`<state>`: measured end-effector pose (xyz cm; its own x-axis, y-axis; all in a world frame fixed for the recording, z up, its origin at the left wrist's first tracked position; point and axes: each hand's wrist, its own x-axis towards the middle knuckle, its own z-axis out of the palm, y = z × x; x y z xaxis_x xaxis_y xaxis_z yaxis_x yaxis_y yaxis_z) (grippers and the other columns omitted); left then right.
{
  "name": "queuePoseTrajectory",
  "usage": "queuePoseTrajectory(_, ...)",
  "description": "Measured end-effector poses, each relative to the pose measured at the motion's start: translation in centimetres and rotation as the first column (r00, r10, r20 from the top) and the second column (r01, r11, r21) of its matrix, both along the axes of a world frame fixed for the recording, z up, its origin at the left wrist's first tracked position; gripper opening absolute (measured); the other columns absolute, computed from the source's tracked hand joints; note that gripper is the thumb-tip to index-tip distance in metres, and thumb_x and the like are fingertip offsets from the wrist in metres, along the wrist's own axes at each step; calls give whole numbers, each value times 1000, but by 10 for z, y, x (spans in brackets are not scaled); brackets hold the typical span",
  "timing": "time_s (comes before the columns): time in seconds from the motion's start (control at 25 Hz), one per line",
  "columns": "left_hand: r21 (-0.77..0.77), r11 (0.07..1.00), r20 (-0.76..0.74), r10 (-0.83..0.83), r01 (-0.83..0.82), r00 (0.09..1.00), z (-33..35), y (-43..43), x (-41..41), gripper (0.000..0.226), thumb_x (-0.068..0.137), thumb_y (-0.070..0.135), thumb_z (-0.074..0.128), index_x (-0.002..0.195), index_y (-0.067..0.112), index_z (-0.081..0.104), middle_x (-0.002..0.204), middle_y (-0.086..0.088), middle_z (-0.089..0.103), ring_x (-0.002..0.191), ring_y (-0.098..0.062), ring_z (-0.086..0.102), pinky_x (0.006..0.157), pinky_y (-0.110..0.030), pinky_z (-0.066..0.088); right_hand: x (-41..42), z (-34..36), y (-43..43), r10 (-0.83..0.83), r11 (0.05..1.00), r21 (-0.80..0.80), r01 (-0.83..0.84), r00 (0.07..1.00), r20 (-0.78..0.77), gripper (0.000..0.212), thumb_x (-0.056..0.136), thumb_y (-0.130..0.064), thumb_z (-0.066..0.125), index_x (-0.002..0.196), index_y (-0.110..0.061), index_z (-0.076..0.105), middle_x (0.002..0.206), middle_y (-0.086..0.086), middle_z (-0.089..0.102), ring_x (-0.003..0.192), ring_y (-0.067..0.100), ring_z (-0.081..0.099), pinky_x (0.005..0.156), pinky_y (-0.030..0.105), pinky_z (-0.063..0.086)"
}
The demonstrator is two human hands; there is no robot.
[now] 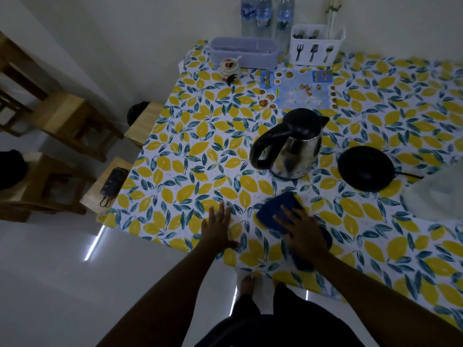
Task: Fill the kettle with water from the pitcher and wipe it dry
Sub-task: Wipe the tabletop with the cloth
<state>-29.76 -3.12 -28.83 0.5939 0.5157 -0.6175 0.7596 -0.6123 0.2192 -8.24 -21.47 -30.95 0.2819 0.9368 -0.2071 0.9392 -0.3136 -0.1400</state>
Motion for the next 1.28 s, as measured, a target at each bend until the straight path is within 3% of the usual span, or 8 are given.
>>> queuePoseTrajectory(0.16,-3,1000,-11,-3,3,1000,-1,1,-2,128,67,65,71,147,22,-19,156,-5,-28,141,-38,-25,114,-62,5,21,9,41,-464,885,15,465,885,-22,54,92,-32,50,144,-33,38,156,6,29,133,42,30,95,61,36)
queuePoseTrajectory(0.4,-1,1000,-19,13,-13,1000,0,-1,0,128,66,63,72,148,23,-18,157,-3,-28,142,-36,-24,115,-61,5,-54,-5,17,47,999,8,-47,998,-36,51,82,-37,45,132,-38,50,146,1,47,121,32,37,79,53,50)
queuePoseTrajectory(0.48,11,1000,-28,10,-9,1000,0,-2,0,127,67,62,72,148,22,-18,157,-4,-29,142,-36,-24,115,-61,5,-42,-3,-11,64,998,-3,-64,997,-33,53,80,-36,45,133,-39,48,147,-1,46,121,31,42,78,51,52)
queuePoseTrajectory(0.6,-5,1000,-28,5,-6,1000,6,-3,10,125,70,58,73,148,19,-16,156,-7,-29,143,-38,-23,115,-61,6,4,2,-40,-172,984,-44,172,985,-1,58,84,-33,56,140,-36,42,152,1,39,124,34,41,81,53,50)
queuePoseTrajectory(0.72,7,994,-31,-107,108,994,10,-13,30,125,69,64,70,149,17,-13,158,-10,-24,144,-38,-19,116,-61,11,54,9,-16,-475,876,-83,476,879,37,57,95,-38,44,149,-35,24,161,3,17,138,36,25,96,56,39)
queuePoseTrajectory(0.88,0,997,-26,-81,81,996,5,-27,41,131,66,65,72,148,16,-17,157,-10,-27,143,-38,-23,114,-62,8,75,23,24,-639,764,-139,630,768,-30,57,97,-40,37,149,-37,15,162,1,4,141,38,15,103,60,32)
queuePoseTrajectory(1.12,14,996,0,-87,87,996,0,-26,35,132,63,68,71,149,20,-17,157,-8,-27,142,-36,-24,115,-60,5,-24,8,-19,-263,962,-79,261,965,-12,64,77,-33,71,136,-32,48,150,8,41,120,39,41,76,57,51)
queuePoseTrajectory(1.28,13,997,1,-73,73,997,4,-28,35,131,64,67,72,149,21,-17,157,-7,-27,143,-35,-23,115,-59,5,-20,9,0,-239,969,-71,237,971,-18,64,81,-31,68,140,-30,43,153,8,36,124,39,39,80,60,49)
